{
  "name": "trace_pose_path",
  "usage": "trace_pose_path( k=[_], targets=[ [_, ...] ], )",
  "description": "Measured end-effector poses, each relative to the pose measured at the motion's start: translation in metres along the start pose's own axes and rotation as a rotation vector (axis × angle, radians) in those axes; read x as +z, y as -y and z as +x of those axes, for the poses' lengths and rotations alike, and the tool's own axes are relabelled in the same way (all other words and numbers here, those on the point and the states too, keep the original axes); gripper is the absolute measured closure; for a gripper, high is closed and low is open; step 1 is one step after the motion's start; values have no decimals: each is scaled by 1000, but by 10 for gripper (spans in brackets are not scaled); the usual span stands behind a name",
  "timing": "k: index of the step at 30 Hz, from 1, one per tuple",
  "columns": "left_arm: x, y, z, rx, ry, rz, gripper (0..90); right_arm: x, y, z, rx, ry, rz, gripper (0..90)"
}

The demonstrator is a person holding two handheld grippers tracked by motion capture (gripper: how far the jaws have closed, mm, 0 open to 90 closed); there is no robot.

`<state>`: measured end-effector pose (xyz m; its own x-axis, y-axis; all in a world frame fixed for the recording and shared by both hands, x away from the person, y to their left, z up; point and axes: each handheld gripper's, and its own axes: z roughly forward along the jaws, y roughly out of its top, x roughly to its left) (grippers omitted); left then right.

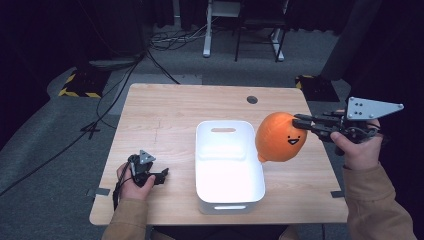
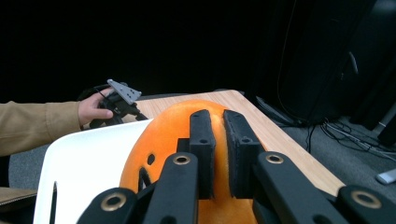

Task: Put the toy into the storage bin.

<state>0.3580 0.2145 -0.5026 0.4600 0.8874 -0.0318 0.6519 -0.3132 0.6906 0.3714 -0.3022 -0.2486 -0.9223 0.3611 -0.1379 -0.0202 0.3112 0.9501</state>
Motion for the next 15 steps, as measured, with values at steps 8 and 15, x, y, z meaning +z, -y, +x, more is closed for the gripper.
trace_pose_path(
  k=[8,15],
  targets=[
    [0,0,0,2,-2,1,187,20,-12,11,-19,-46,0,832],
    [0,0,0,2,-2,0,187,45,-15,21,-25,-104,-5,832]
  ],
)
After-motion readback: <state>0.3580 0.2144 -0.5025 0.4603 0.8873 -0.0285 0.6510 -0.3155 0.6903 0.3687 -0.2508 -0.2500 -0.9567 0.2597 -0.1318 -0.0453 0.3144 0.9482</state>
